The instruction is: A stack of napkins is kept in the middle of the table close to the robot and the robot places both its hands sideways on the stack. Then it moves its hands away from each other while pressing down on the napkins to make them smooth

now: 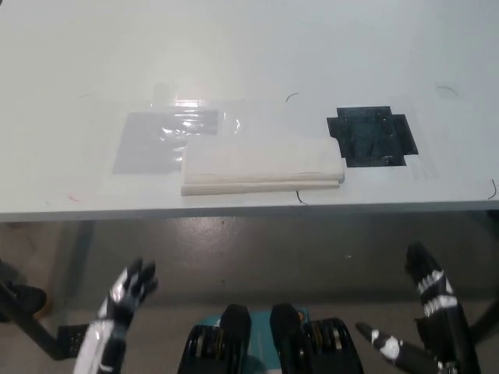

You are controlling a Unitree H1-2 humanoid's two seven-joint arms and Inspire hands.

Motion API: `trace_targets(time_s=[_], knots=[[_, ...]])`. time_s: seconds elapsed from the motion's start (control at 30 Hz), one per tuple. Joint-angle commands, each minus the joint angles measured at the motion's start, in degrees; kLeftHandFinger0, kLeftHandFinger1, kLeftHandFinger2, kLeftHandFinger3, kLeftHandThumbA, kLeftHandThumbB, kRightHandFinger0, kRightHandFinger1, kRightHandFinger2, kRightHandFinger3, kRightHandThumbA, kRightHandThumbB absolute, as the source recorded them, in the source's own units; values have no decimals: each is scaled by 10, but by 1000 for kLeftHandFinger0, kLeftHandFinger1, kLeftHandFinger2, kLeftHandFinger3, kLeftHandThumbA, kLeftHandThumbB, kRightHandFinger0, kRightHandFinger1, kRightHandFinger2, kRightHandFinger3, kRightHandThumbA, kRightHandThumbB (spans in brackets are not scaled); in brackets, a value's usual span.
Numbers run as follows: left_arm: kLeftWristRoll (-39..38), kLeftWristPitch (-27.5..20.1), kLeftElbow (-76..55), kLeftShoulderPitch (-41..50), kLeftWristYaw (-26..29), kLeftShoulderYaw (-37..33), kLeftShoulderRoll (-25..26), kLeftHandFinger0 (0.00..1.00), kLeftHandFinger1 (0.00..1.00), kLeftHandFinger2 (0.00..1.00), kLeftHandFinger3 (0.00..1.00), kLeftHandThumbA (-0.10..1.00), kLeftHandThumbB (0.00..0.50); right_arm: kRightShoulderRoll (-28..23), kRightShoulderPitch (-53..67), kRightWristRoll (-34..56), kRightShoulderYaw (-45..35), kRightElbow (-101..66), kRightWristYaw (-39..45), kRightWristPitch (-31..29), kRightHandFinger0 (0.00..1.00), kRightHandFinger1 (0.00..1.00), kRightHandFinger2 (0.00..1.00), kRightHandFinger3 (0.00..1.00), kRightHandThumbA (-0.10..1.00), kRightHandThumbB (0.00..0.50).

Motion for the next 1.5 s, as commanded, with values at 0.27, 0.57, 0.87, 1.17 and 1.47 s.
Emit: trace_targets(time_s=[0.27,0.57,0.87,1.17,1.47], knots=[[-57,149,-4,-306,4,10,-31,1000,1000,1000,1000,1000,286,42,-252,21,4,8,-8,86,1000,1000,1000,1000,1000,370],[-51,175,165,-459,32,52,-67,1000,1000,1000,1000,1000,258,87,-388,41,-13,81,-22,159,1000,1000,1000,1000,1000,221],[-129,205,418,-612,31,127,-83,1000,1000,1000,1000,1000,246,111,-544,63,-68,305,-52,115,1000,1000,1000,1000,1000,204],[-130,155,629,-698,30,157,-77,1000,1000,1000,1000,1000,242,114,-676,172,-181,577,-30,69,1000,1000,1000,1000,1000,178],[-130,100,792,-747,26,163,-69,1000,1000,1000,1000,1000,237,95,-728,220,-271,782,24,25,1000,1000,1000,1000,1000,183]])
